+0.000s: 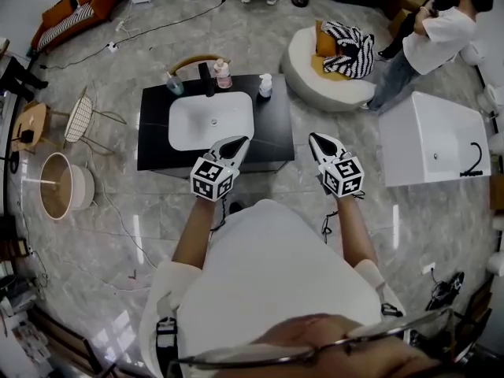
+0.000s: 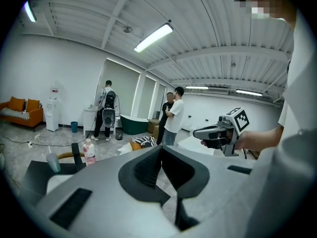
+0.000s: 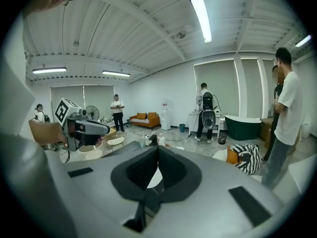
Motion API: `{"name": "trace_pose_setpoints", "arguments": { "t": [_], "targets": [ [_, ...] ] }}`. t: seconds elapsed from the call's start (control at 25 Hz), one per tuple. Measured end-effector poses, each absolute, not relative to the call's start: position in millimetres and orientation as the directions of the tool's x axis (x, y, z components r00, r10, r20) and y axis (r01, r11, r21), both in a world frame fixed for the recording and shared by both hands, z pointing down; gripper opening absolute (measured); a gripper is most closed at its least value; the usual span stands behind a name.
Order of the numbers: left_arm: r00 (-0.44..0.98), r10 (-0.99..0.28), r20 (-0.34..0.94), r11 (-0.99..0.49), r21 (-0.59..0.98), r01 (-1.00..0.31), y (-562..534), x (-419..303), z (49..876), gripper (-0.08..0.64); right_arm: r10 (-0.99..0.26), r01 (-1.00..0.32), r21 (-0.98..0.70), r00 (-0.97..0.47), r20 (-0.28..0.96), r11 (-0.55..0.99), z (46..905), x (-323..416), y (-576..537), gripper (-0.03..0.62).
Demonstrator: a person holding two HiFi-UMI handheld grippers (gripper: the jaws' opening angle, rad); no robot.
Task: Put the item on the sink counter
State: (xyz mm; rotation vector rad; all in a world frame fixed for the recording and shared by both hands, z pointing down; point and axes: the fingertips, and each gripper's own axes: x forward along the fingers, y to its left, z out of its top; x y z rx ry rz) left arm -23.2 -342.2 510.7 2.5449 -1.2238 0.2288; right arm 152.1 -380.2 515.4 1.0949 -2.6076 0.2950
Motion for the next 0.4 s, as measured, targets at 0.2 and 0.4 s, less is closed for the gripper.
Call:
{"name": "trace_pose_setpoints", "arguments": {
  "t": [0.2, 0.4],
  "targets": [
    [0.619, -0.737, 0.271, -0.584, 0.204, -0.786, -345.2, -27.1, 511.6, 0.005, -0.653, -0.714, -0.075, -0.672, 0.349, 0.696, 518.7, 146.5, -382.7, 0.006],
    [0.618, -0.741, 0.262, -0.580, 0.212, -0.786, -344.9, -29.3, 509.6, 0.005, -0.650, -0.713, -0.082, -0.675, 0.349, 0.696, 520.2, 144.4, -382.3, 0.006]
  ]
}}
